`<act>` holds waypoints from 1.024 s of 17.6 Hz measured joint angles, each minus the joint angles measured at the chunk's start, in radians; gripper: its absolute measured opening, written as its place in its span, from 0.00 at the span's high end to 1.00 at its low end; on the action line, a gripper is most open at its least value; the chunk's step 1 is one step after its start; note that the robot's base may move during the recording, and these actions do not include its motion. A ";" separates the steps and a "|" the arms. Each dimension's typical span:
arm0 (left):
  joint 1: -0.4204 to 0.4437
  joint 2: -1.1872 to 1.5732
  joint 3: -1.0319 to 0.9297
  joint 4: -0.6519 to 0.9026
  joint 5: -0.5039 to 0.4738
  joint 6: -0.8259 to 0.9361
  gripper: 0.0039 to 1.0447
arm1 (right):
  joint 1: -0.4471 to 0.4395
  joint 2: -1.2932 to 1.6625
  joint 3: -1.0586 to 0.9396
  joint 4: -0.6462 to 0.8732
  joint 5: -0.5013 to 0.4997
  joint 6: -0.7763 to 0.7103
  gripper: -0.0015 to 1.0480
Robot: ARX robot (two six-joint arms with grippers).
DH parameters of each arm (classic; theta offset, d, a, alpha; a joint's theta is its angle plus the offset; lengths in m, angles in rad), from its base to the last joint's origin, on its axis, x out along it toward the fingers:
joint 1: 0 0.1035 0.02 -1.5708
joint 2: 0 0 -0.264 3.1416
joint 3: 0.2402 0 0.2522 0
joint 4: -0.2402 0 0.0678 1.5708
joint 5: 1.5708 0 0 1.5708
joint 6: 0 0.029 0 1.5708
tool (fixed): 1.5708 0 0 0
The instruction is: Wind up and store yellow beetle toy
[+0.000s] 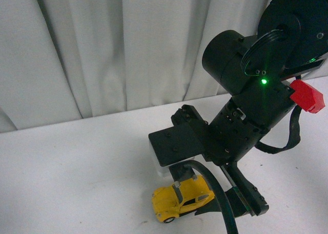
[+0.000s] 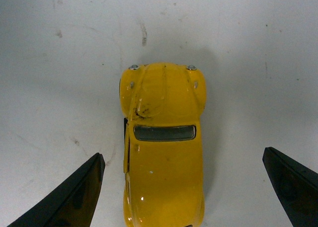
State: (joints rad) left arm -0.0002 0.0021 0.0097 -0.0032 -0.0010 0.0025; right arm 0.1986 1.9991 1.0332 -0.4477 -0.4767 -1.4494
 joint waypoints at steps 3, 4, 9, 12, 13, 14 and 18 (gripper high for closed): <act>0.000 0.000 0.000 0.000 0.000 0.000 0.06 | 0.011 0.017 0.000 0.021 0.021 0.020 0.06; 0.000 0.000 0.000 0.000 0.000 0.000 0.06 | 0.018 0.022 0.000 0.032 0.022 0.033 0.06; 0.000 0.000 0.000 0.000 0.000 0.000 0.06 | 0.057 0.022 0.000 0.048 0.016 0.083 0.12; 0.000 0.000 0.000 0.000 0.000 0.000 0.06 | 0.063 0.019 -0.005 0.044 0.017 0.094 0.39; 0.000 0.000 0.000 0.000 0.000 0.000 0.06 | 0.063 0.015 -0.011 0.039 0.018 0.097 0.50; 0.000 0.000 0.000 0.000 0.000 0.000 0.06 | 0.063 0.010 -0.014 0.037 0.019 0.096 0.58; 0.000 0.000 0.000 0.000 0.000 0.000 0.06 | 0.063 -0.003 -0.017 0.037 0.029 0.109 0.65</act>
State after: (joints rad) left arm -0.0002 0.0021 0.0097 -0.0032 -0.0010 0.0025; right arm 0.2619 1.9961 1.0161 -0.4110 -0.4473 -1.3407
